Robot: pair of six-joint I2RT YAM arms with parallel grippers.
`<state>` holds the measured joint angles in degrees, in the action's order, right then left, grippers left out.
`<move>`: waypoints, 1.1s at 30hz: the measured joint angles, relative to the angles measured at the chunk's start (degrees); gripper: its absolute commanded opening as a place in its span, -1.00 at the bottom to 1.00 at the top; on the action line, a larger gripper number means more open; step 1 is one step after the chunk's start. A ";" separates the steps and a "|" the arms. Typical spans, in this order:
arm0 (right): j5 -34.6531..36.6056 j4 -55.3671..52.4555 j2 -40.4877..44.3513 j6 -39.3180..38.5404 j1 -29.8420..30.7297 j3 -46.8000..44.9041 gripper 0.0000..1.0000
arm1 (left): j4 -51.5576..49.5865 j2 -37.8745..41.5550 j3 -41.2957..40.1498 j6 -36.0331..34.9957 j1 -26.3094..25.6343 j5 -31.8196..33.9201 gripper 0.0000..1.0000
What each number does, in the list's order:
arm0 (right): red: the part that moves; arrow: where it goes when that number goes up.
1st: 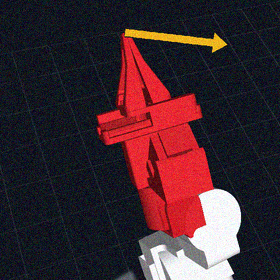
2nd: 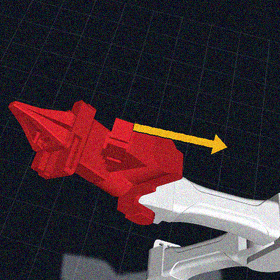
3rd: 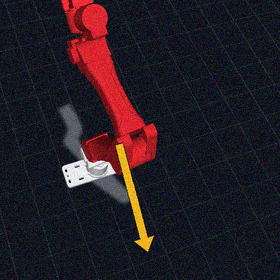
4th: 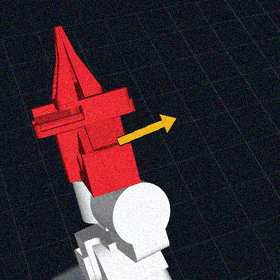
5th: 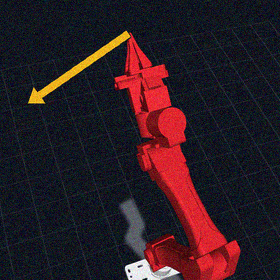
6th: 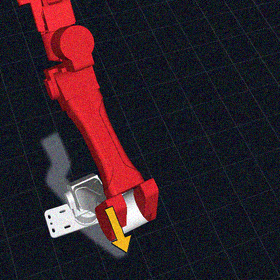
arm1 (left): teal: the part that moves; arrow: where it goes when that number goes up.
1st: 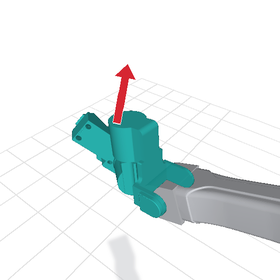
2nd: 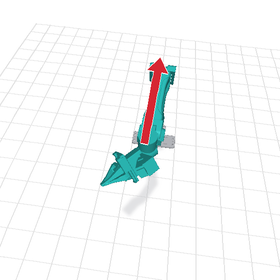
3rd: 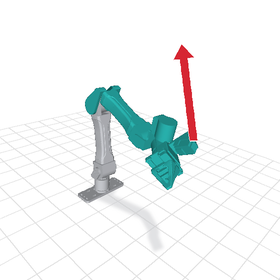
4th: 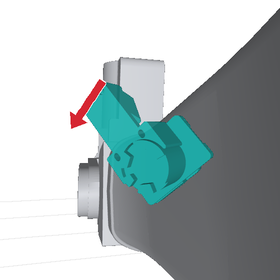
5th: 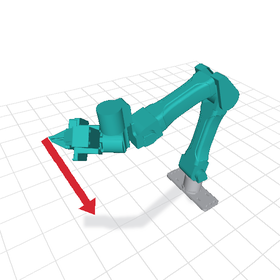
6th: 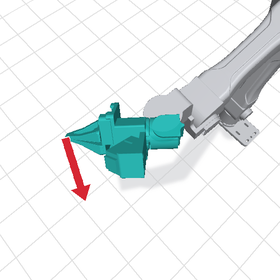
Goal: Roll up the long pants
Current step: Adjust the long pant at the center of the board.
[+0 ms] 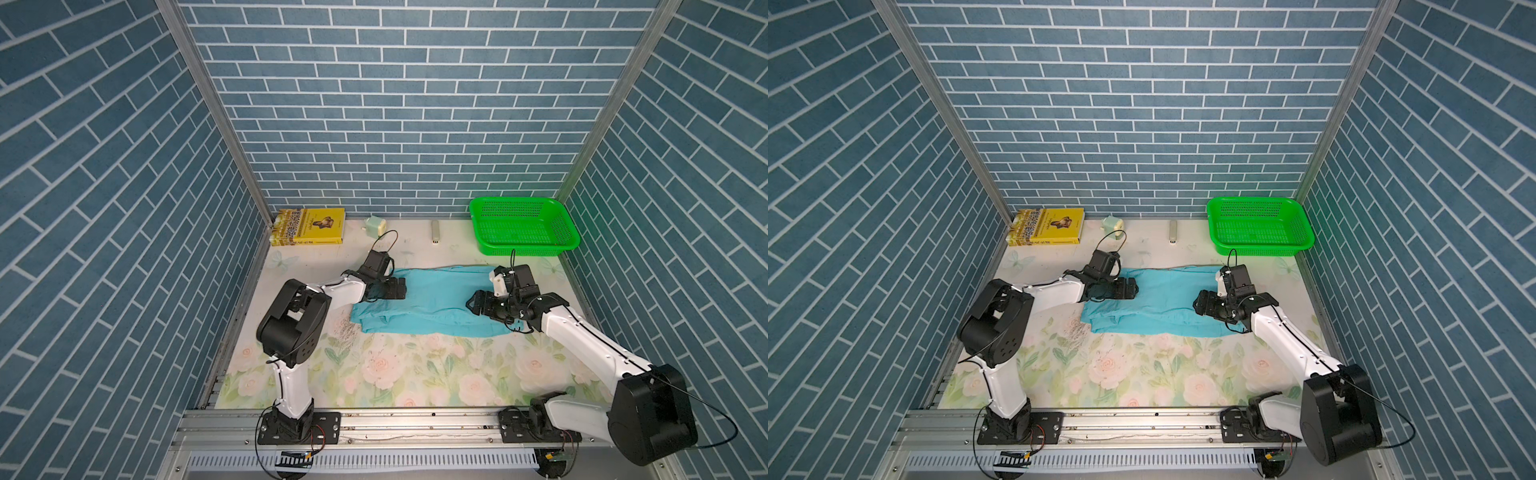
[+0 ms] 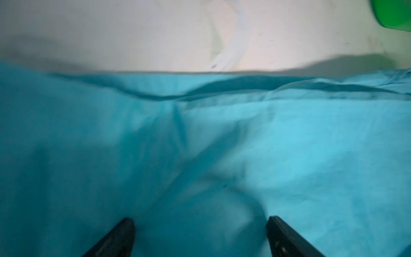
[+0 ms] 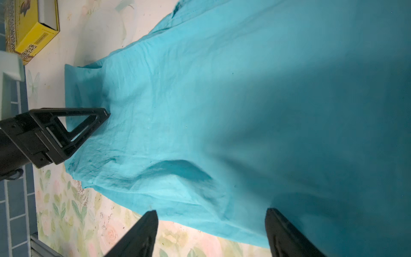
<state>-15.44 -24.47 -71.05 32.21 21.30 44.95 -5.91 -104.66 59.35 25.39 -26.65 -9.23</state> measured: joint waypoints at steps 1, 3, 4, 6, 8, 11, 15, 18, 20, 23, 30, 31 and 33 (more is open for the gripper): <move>-0.07 0.20 -0.11 0.24 1.05 0.00 0.61 | -0.22 2.25 -2.56 0.76 0.94 1.03 0.99; -0.26 1.09 -0.87 0.70 3.10 0.00 0.61 | -1.49 6.93 -7.54 2.54 2.73 3.32 1.00; -0.31 1.77 -1.66 1.05 4.15 0.00 0.61 | -2.62 9.29 -9.97 3.34 3.45 4.66 1.00; -0.24 2.91 -3.91 1.51 6.21 0.13 0.62 | -4.83 13.25 -13.51 4.59 4.11 6.10 1.00; 0.31 3.63 -6.97 2.10 8.31 0.55 0.62 | -8.20 16.50 -15.85 5.55 4.13 7.17 1.00; 1.46 4.00 -10.82 2.54 9.94 1.81 0.62 | -12.96 18.60 -15.63 6.01 4.07 8.50 1.00; 4.22 3.69 -14.45 2.62 10.58 5.11 0.62 | -17.44 19.28 -10.91 5.44 3.80 10.27 1.00; 5.64 3.93 -14.14 3.43 10.95 5.35 0.62 | -17.88 18.64 -3.98 3.19 2.25 10.21 1.00; 6.54 3.80 -13.31 3.96 11.26 5.07 0.62 | -17.35 16.13 2.23 0.98 0.68 9.38 0.99; 6.97 3.69 -10.32 4.74 11.56 3.15 0.62 | -15.47 9.81 10.80 -2.82 -1.05 7.30 0.99; 5.53 2.58 -2.45 6.54 12.83 -2.14 0.59 | -13.11 -8.24 26.64 -12.98 -1.88 0.31 1.00; 5.40 2.51 -2.05 6.60 12.83 -2.69 0.59 | -13.35 -10.86 28.96 -14.73 -1.92 -0.76 1.00; 5.20 2.49 -1.84 6.69 12.83 -3.63 0.59 | -13.75 -15.15 32.79 -17.70 -2.10 -2.73 1.00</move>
<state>-10.24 -21.98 -72.88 38.89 34.13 41.32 -19.66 -119.81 92.14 7.68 -28.75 -11.97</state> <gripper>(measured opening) 0.796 0.999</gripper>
